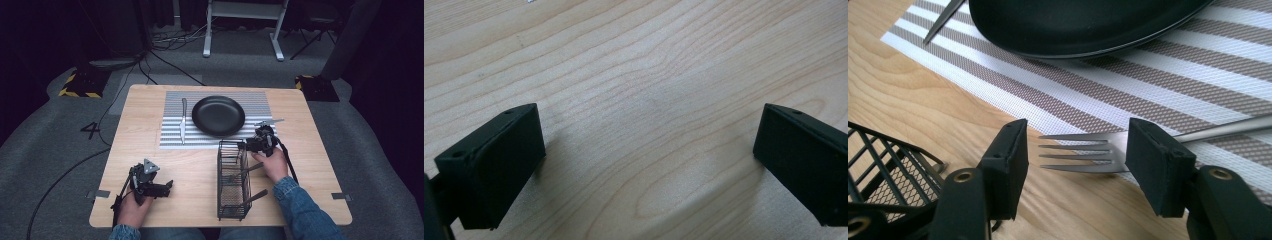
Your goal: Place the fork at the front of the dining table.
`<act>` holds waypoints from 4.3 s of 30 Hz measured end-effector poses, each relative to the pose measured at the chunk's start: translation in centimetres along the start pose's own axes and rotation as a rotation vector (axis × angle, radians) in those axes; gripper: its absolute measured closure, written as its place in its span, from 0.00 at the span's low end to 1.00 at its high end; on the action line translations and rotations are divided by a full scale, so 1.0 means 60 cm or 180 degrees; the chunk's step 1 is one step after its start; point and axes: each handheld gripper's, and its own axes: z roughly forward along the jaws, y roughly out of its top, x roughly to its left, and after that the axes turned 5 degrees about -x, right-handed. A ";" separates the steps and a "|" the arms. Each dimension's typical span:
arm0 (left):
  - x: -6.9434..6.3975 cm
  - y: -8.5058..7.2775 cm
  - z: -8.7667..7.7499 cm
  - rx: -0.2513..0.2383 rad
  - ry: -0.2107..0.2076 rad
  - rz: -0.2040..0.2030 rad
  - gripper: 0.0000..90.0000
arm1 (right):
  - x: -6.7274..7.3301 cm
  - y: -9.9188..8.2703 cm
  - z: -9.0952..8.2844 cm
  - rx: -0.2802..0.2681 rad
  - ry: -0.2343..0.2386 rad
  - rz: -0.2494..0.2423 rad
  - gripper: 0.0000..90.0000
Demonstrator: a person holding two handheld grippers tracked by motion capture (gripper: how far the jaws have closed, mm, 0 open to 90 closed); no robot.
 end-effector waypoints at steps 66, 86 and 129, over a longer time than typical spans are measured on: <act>0.000 0.000 0.000 0.0001 -0.0005 -0.0004 0.00 | -0.132 0.017 -0.018 -0.0095 -0.0910 0.0112 0.64; 0.000 -0.001 0.000 -0.0004 0.0003 -0.0010 0.00 | -0.122 0.044 0.014 -0.0018 -0.0949 -0.0185 0.83; -0.001 0.001 0.002 -0.0009 0.0015 -0.0022 0.00 | -0.082 -0.013 -0.071 -0.0023 -0.0739 -0.0320 0.72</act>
